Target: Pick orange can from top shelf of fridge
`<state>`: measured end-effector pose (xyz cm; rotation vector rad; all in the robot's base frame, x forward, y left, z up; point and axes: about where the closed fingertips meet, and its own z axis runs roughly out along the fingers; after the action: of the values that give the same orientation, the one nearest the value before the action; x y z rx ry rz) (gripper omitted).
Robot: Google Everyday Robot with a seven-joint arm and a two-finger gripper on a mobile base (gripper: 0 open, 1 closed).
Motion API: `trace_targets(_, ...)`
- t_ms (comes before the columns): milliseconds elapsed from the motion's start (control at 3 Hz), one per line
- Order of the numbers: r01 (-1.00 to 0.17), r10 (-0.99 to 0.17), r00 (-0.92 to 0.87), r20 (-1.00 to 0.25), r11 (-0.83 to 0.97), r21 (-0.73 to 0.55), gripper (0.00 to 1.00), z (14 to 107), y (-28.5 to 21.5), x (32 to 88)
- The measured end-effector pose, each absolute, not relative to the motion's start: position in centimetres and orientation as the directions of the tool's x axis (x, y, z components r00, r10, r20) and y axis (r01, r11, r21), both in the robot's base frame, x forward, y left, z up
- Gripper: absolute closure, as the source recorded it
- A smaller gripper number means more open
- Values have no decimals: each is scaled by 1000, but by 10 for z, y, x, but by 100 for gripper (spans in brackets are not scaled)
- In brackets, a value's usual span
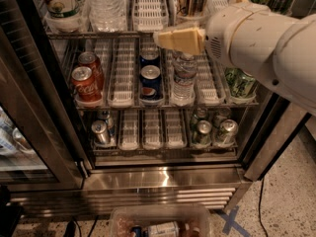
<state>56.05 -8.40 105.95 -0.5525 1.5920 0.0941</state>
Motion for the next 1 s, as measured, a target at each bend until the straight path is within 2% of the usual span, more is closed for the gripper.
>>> trace_targets(667,-349,-293,44,-955,891,-289,0,1068,-92,570)
trace_targets(1000,-327,-297,71,-952,895,-304,4,1074,-94,578)
